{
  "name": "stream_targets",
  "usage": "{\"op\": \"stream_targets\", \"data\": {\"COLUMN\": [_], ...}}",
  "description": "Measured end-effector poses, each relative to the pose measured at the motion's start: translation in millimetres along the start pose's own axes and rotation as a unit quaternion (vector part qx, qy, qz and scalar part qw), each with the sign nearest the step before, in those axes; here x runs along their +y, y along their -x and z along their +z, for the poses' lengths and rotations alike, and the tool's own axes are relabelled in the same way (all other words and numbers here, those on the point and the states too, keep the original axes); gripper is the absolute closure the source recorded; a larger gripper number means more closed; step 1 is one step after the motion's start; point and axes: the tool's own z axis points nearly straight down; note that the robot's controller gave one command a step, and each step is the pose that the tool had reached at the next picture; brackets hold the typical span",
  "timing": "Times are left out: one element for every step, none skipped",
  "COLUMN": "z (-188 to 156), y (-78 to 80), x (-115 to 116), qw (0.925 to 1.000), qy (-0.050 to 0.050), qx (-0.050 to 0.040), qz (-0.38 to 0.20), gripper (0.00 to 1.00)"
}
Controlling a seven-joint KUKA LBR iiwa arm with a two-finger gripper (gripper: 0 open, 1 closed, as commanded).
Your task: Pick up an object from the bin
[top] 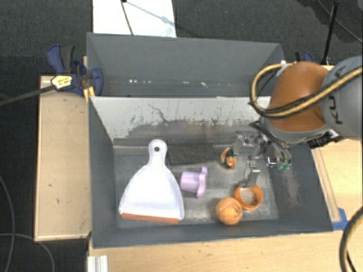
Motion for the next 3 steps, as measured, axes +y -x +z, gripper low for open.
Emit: {"op": "stream_targets", "data": {"z": [-5, 69, 23], "y": [1.6, -44.2, -48.2], "x": [0, -29, -29], "qw": [1.0, 0.9989, 0.9988], "qy": [0.0, 0.0, 0.0], "qx": [-0.0037, -0.004, -0.0027], "qz": [-0.001, -0.046, -0.049], "gripper": [0.0, 0.0, 0.0]}}
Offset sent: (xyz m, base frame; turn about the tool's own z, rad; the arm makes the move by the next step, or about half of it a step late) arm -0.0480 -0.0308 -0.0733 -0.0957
